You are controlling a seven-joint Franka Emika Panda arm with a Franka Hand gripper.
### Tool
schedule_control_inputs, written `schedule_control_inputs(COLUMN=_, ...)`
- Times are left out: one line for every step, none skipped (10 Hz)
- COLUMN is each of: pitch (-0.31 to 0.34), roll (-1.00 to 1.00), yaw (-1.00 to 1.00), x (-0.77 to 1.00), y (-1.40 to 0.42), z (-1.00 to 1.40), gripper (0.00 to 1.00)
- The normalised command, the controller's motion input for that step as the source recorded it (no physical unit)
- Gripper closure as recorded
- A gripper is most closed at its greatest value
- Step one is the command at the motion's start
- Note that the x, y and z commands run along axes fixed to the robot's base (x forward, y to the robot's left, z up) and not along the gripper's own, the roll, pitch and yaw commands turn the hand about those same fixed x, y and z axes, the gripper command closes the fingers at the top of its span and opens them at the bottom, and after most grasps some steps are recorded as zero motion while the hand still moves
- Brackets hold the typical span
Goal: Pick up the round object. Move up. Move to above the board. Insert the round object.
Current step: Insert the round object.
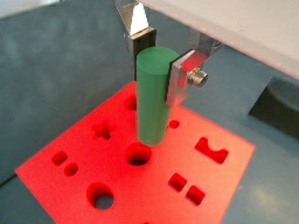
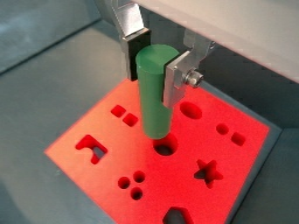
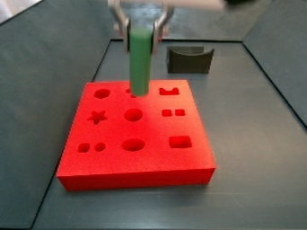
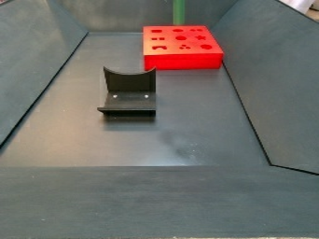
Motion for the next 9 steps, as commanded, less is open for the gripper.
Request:
schedule_control_inputs(pitch=-0.011, roll=0.01, yaw=0.0, x=-0.08, y=0.0, z=-0.31, gripper=1.0)
schedule_control_inputs(pitch=-0.011, roll=0.2, yaw=0.0, x=-0.27, y=-0.14, z=-0.68, gripper=1.0)
schedule_control_inputs(pitch=-0.043, roll=0.04, yaw=0.01, x=-0.04, y=-0.14, z=-0.4, gripper=1.0)
schedule_control_inputs(pitch=0.0, roll=0.0, yaw=0.01, x=0.0, y=0.0, z=0.0, gripper=1.0)
schedule_control_inputs(pitch=0.0, roll=0.0, yaw=0.02, x=0.0, y=-0.04, z=-0.03, gripper=1.0)
schedule_control_inputs(pitch=0.0, roll=0.0, yaw=0.0, x=0.0, y=-0.01, z=-0.07, gripper=1.0)
schedule_control_inputs(pitch=-0.023, roll=0.0, yaw=0.0, x=-0.06, y=-0.01, z=-0.33, gripper=1.0)
schedule_control_inputs(pitch=-0.079, roll=0.06, yaw=0.0, x=-0.17, y=-0.06, z=-0.63, gripper=1.0)
schedule_control_inputs(pitch=-0.086, roll=0.04, yaw=0.0, x=-0.13, y=-0.09, z=-0.62, gripper=1.0)
